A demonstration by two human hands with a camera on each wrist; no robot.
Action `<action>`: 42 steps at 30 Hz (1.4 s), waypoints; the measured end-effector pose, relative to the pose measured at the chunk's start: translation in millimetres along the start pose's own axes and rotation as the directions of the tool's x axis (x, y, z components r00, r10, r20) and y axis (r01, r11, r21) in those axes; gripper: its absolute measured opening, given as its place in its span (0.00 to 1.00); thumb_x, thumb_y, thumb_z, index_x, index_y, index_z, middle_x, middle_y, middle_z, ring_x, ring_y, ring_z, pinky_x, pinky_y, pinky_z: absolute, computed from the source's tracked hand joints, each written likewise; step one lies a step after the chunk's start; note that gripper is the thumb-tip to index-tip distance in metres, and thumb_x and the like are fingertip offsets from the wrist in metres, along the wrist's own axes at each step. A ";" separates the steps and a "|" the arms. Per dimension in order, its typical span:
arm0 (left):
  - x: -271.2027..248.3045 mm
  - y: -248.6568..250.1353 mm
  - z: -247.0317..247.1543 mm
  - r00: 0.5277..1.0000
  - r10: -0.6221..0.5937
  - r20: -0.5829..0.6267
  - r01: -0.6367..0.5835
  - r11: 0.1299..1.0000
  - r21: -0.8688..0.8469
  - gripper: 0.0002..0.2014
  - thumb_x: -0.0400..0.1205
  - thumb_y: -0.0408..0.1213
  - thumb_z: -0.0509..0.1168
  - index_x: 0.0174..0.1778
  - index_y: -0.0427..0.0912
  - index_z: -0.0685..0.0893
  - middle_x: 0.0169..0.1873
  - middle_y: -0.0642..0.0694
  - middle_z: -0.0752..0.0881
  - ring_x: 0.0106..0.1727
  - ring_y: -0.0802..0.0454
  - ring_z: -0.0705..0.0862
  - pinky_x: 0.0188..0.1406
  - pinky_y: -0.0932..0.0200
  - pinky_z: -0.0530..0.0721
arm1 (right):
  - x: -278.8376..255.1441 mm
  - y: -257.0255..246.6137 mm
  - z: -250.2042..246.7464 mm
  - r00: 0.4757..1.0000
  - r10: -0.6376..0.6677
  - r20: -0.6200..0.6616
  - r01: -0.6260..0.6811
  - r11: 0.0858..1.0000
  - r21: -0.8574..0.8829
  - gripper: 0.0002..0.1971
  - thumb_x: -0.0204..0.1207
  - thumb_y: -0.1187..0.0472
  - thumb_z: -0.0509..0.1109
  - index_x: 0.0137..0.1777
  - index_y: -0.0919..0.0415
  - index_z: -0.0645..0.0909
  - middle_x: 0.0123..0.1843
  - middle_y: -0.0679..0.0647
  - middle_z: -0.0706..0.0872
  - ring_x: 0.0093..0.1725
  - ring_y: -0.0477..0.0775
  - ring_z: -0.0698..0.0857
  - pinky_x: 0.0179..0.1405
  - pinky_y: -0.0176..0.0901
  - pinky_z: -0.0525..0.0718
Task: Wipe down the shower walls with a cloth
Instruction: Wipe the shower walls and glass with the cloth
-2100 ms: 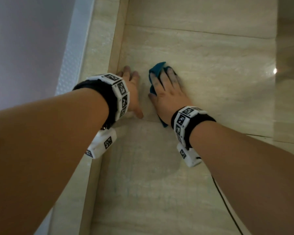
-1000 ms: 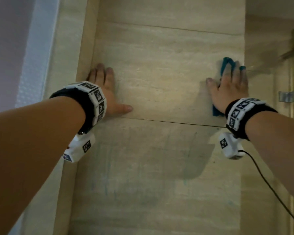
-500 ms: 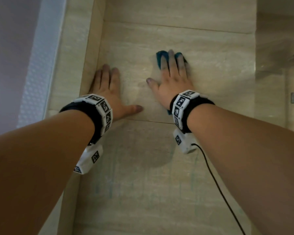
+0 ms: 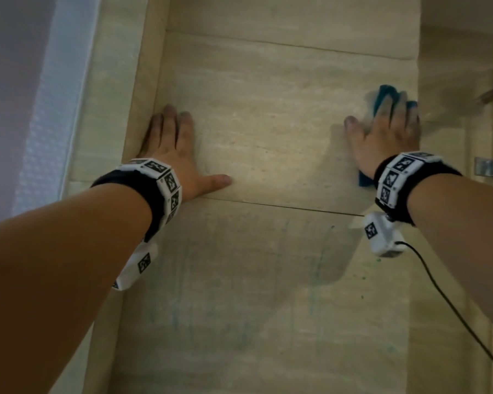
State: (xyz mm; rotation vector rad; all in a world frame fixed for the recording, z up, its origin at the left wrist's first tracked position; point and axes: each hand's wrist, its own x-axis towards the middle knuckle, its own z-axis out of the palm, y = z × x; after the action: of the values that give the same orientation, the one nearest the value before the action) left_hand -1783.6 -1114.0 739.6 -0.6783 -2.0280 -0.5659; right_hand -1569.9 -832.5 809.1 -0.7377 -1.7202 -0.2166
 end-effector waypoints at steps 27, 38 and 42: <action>-0.7 -8.4 -10.0 1.000 0.010 0.007 -0.009 0.991 -0.133 0.72 0.65 0.74 0.76 0.92 0.52 0.35 0.92 0.49 0.35 0.92 0.45 0.37 0.92 0.45 0.45 | -77.1 -170.0 29.6 0.690 -0.702 0.172 0.718 0.695 -0.045 0.38 0.87 0.33 0.45 0.92 0.50 0.45 0.93 0.47 0.38 0.91 0.57 0.37 0.89 0.56 0.35; -30.2 -14.1 -52.6 0.976 0.210 -0.051 -0.194 0.956 0.219 0.51 0.84 0.49 0.67 0.92 0.36 0.40 0.91 0.39 0.35 0.91 0.41 0.33 0.92 0.43 0.40 | -41.4 -132.5 13.9 0.860 -0.470 0.198 0.480 0.877 0.000 0.38 0.87 0.31 0.41 0.92 0.48 0.40 0.92 0.46 0.33 0.90 0.58 0.34 0.89 0.59 0.36; -38.7 -45.8 -61.2 0.985 0.149 -0.085 -0.125 0.963 0.237 0.55 0.84 0.55 0.66 0.90 0.37 0.32 0.89 0.39 0.28 0.90 0.41 0.28 0.90 0.43 0.33 | -34.9 -157.8 14.7 0.872 -0.455 0.181 0.459 0.888 0.025 0.39 0.86 0.30 0.41 0.92 0.48 0.41 0.92 0.45 0.34 0.90 0.59 0.35 0.89 0.59 0.36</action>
State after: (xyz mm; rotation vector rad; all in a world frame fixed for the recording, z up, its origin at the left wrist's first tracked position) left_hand -1759.0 -1195.6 730.7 -0.6298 -1.8967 -0.2719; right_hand -1669.2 -960.9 809.6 -0.3567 -2.0574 -0.5051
